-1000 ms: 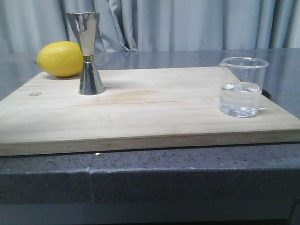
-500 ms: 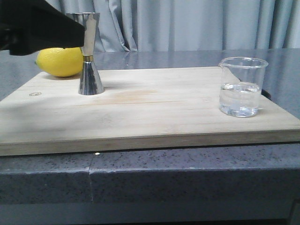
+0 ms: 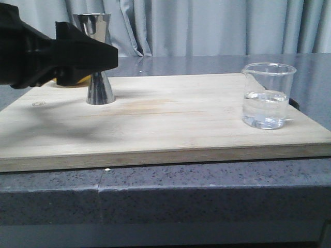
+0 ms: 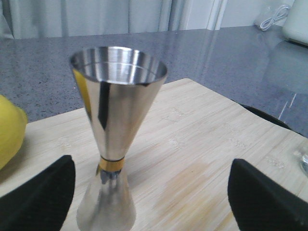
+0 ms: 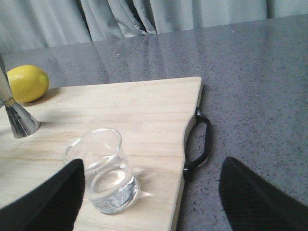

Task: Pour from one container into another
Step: 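Reach the left gripper to the steel jigger and grasp its waist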

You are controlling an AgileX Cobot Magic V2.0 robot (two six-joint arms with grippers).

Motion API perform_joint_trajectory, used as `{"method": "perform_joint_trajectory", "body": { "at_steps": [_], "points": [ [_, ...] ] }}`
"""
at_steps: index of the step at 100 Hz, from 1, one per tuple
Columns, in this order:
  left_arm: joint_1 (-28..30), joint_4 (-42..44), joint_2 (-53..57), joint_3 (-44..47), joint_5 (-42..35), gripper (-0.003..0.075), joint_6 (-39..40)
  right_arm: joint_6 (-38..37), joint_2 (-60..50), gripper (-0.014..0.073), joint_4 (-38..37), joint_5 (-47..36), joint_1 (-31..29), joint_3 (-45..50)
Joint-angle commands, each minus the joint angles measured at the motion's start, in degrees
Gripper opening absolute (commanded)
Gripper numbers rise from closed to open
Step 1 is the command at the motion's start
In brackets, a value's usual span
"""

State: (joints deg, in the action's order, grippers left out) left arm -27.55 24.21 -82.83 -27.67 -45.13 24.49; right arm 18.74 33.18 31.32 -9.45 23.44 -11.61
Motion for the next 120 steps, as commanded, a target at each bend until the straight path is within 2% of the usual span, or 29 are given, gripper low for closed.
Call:
{"method": "perform_joint_trajectory", "body": {
  "at_steps": [1,50,84,120],
  "points": [
    [0.04,-3.18,-0.71,-1.69,-8.08,0.0596,-1.82,0.68,0.64,0.0523,-0.33,-4.7,0.11,-1.43],
    [0.04,-3.62,-8.24,-6.78,-9.71,0.0553,-2.21,0.68,0.64,0.0523,-0.33,-3.91,0.11,-1.43],
    [0.04,-3.62,-8.59,-6.78,-9.71,0.0311,-2.21,0.68,0.64,0.0523,-0.33,-4.02,0.11,-1.43],
    [0.04,-3.62,-8.59,-6.78,-9.95,0.0092,-2.21,0.68,0.64,0.0522,-0.33,-2.51,0.11,-1.43]
  ]
}}
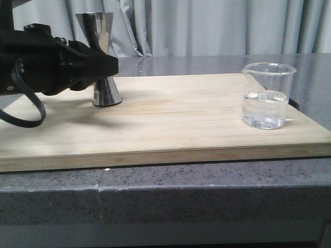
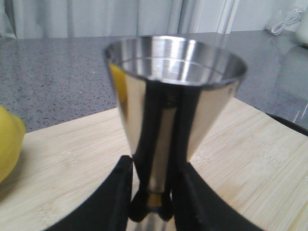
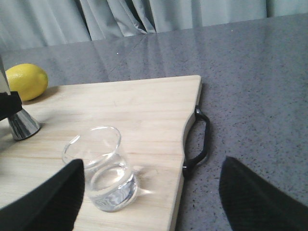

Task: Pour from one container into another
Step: 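Reach the left gripper to the steel jigger and grasp its waist, then grasp the glass beaker with the right gripper and lift it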

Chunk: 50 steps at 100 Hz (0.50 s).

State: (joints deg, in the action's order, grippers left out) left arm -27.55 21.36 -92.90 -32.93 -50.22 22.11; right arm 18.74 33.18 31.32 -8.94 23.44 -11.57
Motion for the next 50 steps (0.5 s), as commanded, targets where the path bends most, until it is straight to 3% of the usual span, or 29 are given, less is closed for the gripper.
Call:
{"method": "perform_joint_trajectory", "body": {
  "at_steps": [1,19,36,50],
  "points": [
    [0.04,-0.77,1.48,-1.52,-4.87,0.0083,0.16,0.68,0.64,0.0522,-0.33,-2.9,0.11,-1.47],
    [0.04,0.43,1.48,-1.52,-6.91,-0.002,0.16,0.68,0.64,0.0522,-1.44,-2.65,2.41,-1.47],
    [-0.06,7.29,1.72,-1.52,-10.35,-0.002,0.59,0.68,0.97,0.0522,-2.85,-2.65,6.5,-1.47],
    [-0.07,7.96,3.39,-1.52,-10.52,-0.0019,4.1,0.68,3.56,0.0522,-4.23,-3.05,8.16,-1.47]
  ]
}}
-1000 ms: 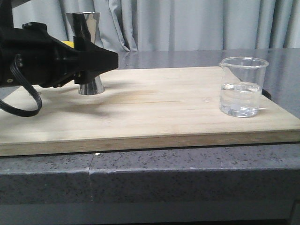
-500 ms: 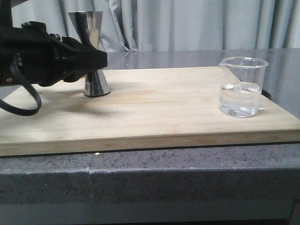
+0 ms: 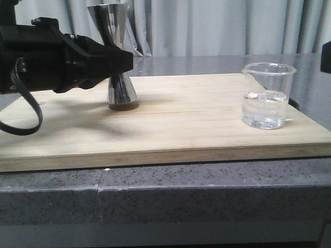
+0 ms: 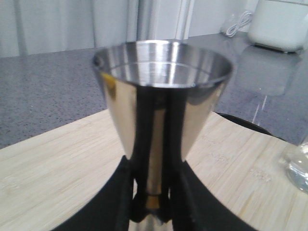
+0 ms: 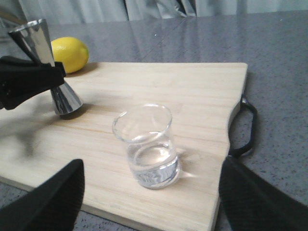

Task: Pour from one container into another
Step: 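Grasp the glass beaker with the right gripper and lift it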

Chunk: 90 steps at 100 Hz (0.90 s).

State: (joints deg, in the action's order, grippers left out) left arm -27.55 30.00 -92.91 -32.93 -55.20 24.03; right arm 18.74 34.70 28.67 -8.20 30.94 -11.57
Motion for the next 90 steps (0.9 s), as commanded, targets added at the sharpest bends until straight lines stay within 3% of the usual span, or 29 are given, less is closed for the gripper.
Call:
{"method": "perform_joint_trajectory", "body": {
  "at_steps": [1,45,90],
  "points": [
    [-0.07,-0.52,3.52,-1.52,-5.54,-0.002,2.33,0.68,2.23,0.0522,-1.6,-3.8,0.69,-1.47],
    [-0.07,1.07,13.44,-1.52,3.82,-0.0019,4.48,0.68,15.21,0.0522,-6.52,-15.94,3.46,-1.47],
    [-0.07,1.29,13.54,-1.52,3.82,-0.002,4.48,0.68,25.93,0.0522,-9.35,-31.8,6.47,-1.47]
  ]
}}
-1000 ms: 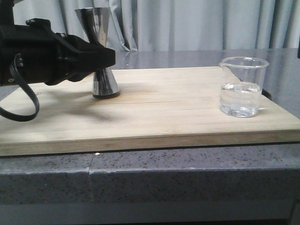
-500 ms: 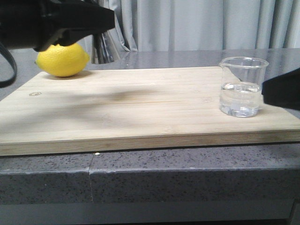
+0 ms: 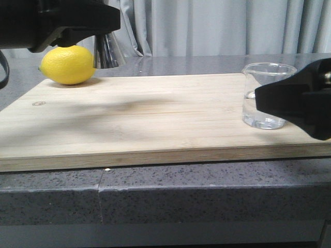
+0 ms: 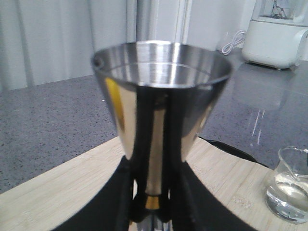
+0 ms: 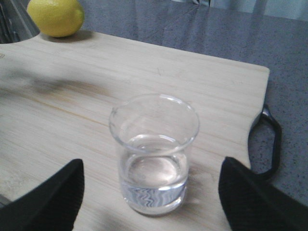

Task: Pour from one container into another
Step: 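Grasp the glass beaker with the right gripper and lift it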

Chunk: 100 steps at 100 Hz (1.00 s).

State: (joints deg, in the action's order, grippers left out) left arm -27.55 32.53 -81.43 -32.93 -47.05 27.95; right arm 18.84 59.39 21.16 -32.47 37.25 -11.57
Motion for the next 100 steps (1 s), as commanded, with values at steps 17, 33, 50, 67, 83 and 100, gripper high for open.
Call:
{"method": "perform_joint_trajectory", "body": {
  "at_steps": [17,33,50,67,83,100],
  "points": [
    [-0.07,-1.25,2.06,-1.52,-4.32,-0.002,0.55,0.48,5.14,0.0522,-2.14,-13.1,0.16,-1.47],
    [-0.07,-1.25,2.06,-1.52,-4.32,-0.0019,0.55,-0.6,8.87,0.0522,-2.8,-18.0,0.16,-1.47],
    [-0.07,-1.25,2.06,-1.52,-4.32,-0.0019,0.55,-4.41,12.39,0.0522,-4.86,-21.77,0.16,-1.47],
    [-0.07,-1.25,2.06,-1.52,-4.32,-0.0019,0.55,-4.53,15.64,0.0521,-5.13,-25.38,0.16,-1.47],
    [-0.07,-1.25,2.06,-1.52,-4.32,-0.002,0.55,-4.53,17.15,0.0428,-5.64,-27.32,0.16,-1.47],
    [-0.07,-1.25,2.06,-1.52,-4.32,-0.0019,0.55,-4.53,17.3,0.0283,-7.19,-27.31,0.16,-1.47]
  ]
}}
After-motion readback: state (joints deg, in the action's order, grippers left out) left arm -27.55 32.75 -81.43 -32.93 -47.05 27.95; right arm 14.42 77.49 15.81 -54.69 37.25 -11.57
